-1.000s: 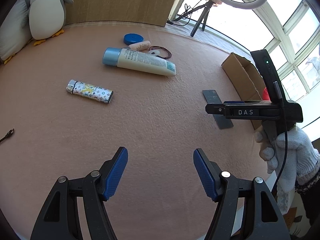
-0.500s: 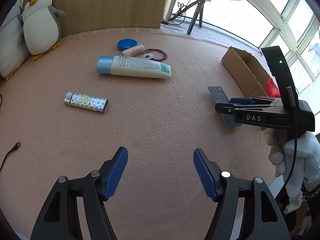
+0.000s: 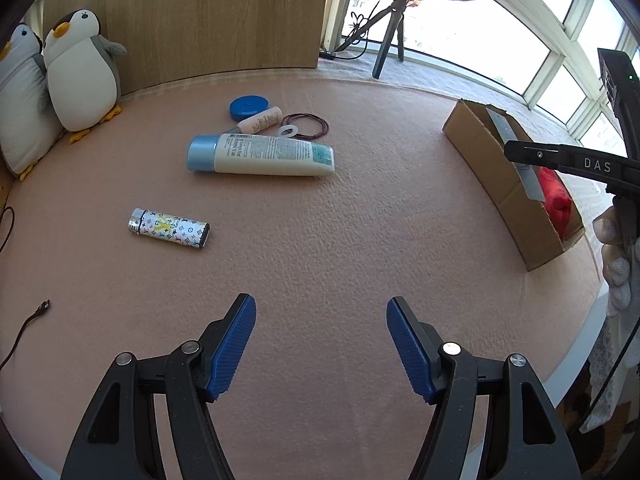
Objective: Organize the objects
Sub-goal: 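Carry the black card with the right tool into the box and open, then move the left tool to the white-and-blue lotion bottle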
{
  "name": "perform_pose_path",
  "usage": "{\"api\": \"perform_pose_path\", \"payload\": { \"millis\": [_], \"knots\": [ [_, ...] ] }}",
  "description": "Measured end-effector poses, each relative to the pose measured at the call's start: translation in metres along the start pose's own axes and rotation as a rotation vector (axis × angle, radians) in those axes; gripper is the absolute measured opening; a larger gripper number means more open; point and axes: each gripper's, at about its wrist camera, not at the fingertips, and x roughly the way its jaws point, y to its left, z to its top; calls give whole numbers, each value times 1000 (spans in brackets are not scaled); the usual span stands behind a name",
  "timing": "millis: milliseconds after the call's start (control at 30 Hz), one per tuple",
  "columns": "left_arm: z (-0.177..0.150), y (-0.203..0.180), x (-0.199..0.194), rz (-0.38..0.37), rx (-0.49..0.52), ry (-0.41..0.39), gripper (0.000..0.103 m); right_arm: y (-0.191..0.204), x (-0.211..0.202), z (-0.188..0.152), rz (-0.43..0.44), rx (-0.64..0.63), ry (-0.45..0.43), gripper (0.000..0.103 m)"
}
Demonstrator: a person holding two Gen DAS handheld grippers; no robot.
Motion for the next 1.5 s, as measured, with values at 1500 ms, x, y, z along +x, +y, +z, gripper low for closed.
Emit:
{"api": "perform_pose_path", "payload": {
  "millis": [1500],
  "knots": [
    [-32,52,-27,31,-150,-20,71,-59,-17,4,-60,75,-54,66]
  ]
}}
